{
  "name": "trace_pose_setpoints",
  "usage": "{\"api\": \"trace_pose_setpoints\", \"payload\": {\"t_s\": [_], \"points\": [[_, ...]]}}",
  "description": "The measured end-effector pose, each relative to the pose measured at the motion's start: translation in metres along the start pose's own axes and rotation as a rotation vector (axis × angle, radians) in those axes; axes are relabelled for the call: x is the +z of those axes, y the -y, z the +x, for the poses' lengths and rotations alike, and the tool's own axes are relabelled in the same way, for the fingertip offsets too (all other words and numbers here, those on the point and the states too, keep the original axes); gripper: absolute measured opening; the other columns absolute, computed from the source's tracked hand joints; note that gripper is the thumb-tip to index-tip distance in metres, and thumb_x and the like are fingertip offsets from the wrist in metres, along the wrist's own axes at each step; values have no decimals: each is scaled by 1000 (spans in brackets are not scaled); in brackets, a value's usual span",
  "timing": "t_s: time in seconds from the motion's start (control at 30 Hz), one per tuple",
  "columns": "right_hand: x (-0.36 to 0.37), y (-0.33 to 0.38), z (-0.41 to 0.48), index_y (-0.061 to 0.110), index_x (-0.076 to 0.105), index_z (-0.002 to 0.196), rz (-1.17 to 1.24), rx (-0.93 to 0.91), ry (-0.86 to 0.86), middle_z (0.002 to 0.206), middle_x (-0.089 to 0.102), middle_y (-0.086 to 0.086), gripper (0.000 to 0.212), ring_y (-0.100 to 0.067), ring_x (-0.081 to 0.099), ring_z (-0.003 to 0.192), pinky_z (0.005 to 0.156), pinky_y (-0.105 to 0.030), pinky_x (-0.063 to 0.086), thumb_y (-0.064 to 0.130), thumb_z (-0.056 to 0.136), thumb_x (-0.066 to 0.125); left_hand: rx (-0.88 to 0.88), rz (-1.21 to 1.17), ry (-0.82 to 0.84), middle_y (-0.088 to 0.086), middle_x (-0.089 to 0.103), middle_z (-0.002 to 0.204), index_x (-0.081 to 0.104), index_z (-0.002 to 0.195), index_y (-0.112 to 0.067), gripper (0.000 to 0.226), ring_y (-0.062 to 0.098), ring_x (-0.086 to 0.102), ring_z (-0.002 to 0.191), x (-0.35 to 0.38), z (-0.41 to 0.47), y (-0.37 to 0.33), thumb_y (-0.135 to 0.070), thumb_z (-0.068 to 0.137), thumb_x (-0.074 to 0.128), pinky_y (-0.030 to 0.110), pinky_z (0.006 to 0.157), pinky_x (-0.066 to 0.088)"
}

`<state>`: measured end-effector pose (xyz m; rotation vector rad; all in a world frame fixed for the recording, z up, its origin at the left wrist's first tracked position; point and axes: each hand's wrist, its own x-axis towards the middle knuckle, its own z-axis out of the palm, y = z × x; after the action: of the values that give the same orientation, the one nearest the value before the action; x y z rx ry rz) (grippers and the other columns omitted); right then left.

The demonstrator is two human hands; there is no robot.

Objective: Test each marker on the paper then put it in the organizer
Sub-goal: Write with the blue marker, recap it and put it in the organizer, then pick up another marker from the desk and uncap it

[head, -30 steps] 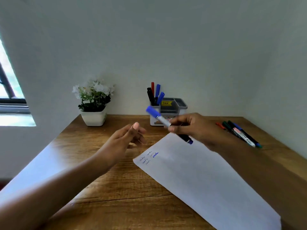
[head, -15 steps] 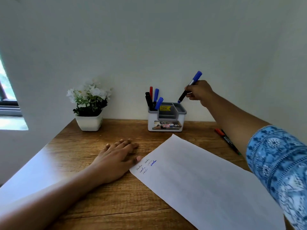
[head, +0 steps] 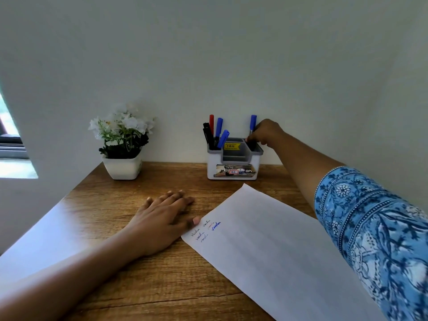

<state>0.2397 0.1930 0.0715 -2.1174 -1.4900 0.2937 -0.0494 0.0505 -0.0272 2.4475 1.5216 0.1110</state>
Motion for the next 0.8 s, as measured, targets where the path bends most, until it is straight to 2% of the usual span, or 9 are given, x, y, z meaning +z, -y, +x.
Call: {"api": "trace_pose_setpoints", "payload": {"t_s": [0.1, 0.23, 0.33, 0.4, 0.47, 0.53, 0.63, 0.7, 0.8], "points": [[-3, 4, -1, 0, 57, 107, 2, 30, 47, 96, 59, -14, 43, -22, 54, 81, 69, -29, 45, 27, 77, 76, 13, -1, 1, -15, -1, 158, 9, 145, -46, 99, 8, -6, 145, 0, 0, 2, -88, 56, 3, 42, 118, -3], [-10, 6, 2, 6, 53, 80, 152, 120, 107, 82, 56, -9, 30, -15, 49, 66, 54, -25, 41, 22, 75, 78, 29, -11, -17, -16, -1, 158, 8, 144, -47, 111, 7, -7, 145, 1, 1, 3, -93, 44, -4, 43, 117, -3], [-16, 7, 2, 8, 51, 75, 180, 138, 136, 79, 56, -6, 28, -12, 47, 63, 53, -24, 40, 20, 77, 76, 31, -12, -8, -15, 0, 158, 9, 144, -47, 110, 8, -6, 145, 1, 2, 3, -94, 46, -3, 42, 117, -3], [-25, 7, 0, 6, 53, 78, 163, 123, 163, 85, 56, -6, 27, -13, 49, 67, 55, -25, 40, 22, 80, 74, 22, -1, -5, -15, 0, 158, 10, 145, -46, 94, 8, -6, 145, 0, 1, 2, -88, 61, 8, 42, 118, -2], [-44, 4, -4, 2, 58, 92, 103, 69, 130, 97, 59, -9, 31, -17, 55, 81, 64, -28, 47, 26, 81, 73, 15, 9, -17, -14, 1, 158, 11, 146, -44, 82, 7, -6, 145, -1, 0, 0, -79, 72, 17, 41, 118, -2], [-67, -3, -16, -1, 61, 104, -8, -28, 16, 101, 64, -12, 42, -22, 61, 89, 76, -34, 50, 31, 80, 74, 22, 8, -21, -15, 2, 158, 11, 145, -45, 88, 7, -5, 145, -1, 0, 0, -83, 67, 13, 41, 117, -2], [-95, -23, -49, 5, 69, 93, -217, -155, -152, 86, 71, -9, 33, -20, 66, 73, 67, -31, 52, 34, 78, 75, 32, 2, -22, -15, 2, 158, 11, 145, -46, 116, 9, -4, 145, 1, 0, 3, -96, 41, -6, 41, 117, -1], [-100, -42, -70, 8, 70, 85, -371, -140, -90, 77, 71, -4, 27, -16, 65, 63, 61, -28, 51, 34, 78, 74, 28, 4, -25, -14, 2, 158, 11, 144, -47, 123, 10, -3, 146, 2, 0, 3, -98, 34, -10, 42, 117, 0], [-86, -79, -85, 9, 71, 87, -547, -23, 69, 78, 72, -4, 25, -18, 68, 69, 66, -31, 55, 32, 79, 74, 29, 7, -36, -14, 4, 158, 12, 145, -46, 127, 10, -1, 146, 1, 1, 1, -98, 32, -12, 42, 117, 1]]}}
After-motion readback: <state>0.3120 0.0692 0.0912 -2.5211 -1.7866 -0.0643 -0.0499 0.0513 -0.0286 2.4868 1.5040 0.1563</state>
